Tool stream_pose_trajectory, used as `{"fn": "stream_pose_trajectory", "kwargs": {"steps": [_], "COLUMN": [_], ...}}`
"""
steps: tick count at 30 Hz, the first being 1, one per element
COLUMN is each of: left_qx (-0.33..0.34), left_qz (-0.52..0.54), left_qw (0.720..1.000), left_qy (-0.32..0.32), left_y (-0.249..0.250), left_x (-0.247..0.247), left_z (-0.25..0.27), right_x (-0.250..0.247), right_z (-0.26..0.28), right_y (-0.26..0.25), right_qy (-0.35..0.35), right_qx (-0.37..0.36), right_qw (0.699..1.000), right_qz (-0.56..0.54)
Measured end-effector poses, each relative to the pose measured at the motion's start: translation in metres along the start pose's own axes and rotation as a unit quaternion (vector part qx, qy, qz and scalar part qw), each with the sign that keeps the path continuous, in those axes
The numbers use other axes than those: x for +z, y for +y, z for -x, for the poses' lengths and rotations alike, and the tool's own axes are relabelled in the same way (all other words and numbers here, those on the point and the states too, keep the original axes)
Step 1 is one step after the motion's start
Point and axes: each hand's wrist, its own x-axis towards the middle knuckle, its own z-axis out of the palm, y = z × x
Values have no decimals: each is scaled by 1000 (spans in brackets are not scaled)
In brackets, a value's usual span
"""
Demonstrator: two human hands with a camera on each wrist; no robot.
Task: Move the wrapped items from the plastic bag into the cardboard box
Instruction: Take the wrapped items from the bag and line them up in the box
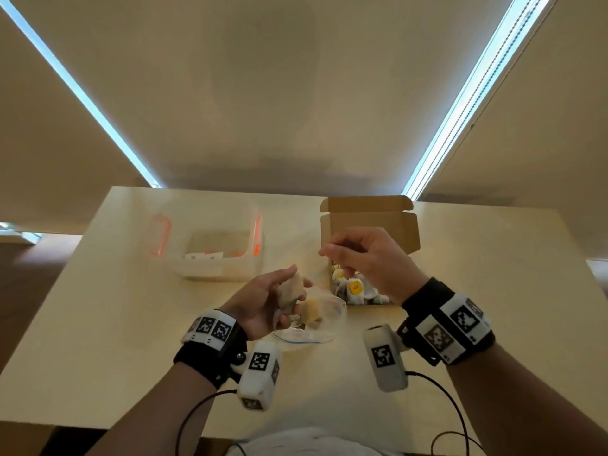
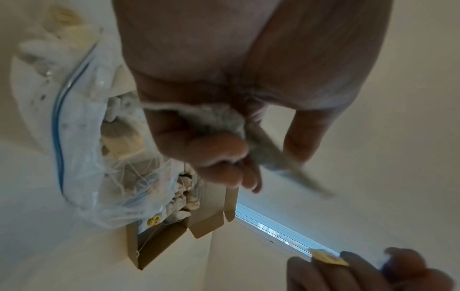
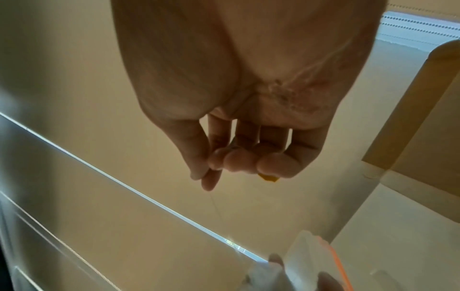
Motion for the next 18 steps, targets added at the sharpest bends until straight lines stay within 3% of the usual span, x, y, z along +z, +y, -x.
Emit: {"fn": "stream_pose_trajectory", "kwargs": {"steps": [6, 11, 16, 18], "left_qx": [91, 161, 198, 205], "left_qz": [4, -38, -117, -172], "left_qw": [996, 982, 962, 949], "left_qy": [3, -87, -150, -166], "left_y": [-8, -5, 8, 13], "left_x": [2, 3, 8, 14], "left_z": [-9, -8, 4, 12], "right_x": [1, -4, -14, -16], "right_z": [2, 0, -3, -1], "right_y": [-16, -17, 1, 5], "right_qy": [29, 39, 163, 183], "right_qx": [-41, -46, -43, -42], "right_qw": [999, 998, 966, 959], "right_qz": [-15, 37, 194, 211]}}
